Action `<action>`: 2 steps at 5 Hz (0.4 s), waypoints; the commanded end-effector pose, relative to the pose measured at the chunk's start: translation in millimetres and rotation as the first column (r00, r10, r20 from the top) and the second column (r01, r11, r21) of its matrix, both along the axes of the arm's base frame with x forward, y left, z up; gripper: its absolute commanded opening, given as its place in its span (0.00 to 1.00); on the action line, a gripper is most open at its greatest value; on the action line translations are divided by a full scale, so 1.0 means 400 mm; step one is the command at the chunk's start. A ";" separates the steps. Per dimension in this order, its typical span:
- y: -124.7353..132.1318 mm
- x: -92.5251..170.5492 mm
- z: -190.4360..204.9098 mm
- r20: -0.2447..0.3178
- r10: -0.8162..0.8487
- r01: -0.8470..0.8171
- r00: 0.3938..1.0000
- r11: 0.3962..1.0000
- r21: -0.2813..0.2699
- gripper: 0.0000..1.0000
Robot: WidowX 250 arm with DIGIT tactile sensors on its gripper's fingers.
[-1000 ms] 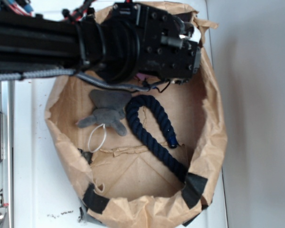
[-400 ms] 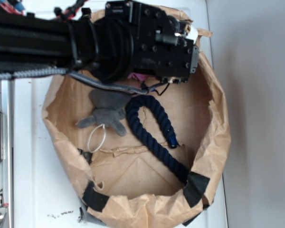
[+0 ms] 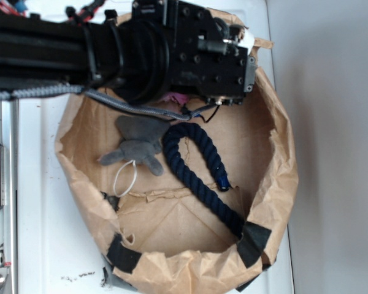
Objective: Grab the blue ball.
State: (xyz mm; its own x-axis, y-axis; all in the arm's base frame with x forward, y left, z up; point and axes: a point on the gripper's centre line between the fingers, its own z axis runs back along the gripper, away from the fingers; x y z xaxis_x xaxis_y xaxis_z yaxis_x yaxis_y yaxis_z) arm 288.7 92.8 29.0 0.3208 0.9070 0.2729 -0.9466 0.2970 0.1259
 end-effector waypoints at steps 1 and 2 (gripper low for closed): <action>-0.006 -0.042 0.213 0.103 -0.332 0.347 0.938 0.915 -0.205 0.00; -0.025 -0.083 0.311 0.142 -0.468 0.489 0.872 0.835 -0.251 0.00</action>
State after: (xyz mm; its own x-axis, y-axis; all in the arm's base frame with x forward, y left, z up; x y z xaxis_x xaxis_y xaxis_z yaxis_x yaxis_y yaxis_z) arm 252.5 56.5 137.4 0.7364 0.6763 0.0173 -0.6745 0.7359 -0.0589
